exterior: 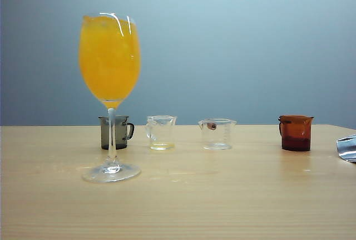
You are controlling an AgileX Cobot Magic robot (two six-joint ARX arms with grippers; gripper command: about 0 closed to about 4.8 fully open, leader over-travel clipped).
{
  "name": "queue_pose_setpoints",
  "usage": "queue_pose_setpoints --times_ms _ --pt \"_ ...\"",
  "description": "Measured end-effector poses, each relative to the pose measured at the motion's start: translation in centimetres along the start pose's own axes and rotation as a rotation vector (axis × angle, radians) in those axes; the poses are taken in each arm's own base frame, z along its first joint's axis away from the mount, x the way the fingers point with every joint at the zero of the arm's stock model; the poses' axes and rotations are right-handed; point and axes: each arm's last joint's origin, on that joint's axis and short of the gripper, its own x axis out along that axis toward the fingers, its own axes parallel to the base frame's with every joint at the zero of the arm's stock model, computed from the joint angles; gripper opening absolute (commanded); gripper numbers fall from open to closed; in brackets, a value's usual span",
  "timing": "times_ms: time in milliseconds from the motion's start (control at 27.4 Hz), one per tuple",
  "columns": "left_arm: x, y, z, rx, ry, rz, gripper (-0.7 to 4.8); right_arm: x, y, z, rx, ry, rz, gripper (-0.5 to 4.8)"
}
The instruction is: Pick up the fourth measuring cup from the left, pour the grenadine inside into the goblet, and finally put the measuring cup back in its original place.
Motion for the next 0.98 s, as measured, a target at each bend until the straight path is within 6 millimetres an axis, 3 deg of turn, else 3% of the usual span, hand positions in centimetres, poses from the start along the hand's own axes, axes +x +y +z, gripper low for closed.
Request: queue_pose_setpoints --times_ms 511,620,985 --pt "-0.1 0.0 0.7 -0.001 -0.023 0.002 -0.05 -0.2 0.0 0.7 -0.001 0.001 0.0 -0.06" --pt "-0.9 0.2 4.0 -0.045 -0.094 0.058 -0.05 -1.1 0.2 4.9 0.003 -0.092 -0.009 -0.06" --pt "-0.2 0.1 11.4 -0.05 -0.081 0.009 -0.05 -0.5 0.5 10.9 0.003 -0.082 -0.021 -0.06"
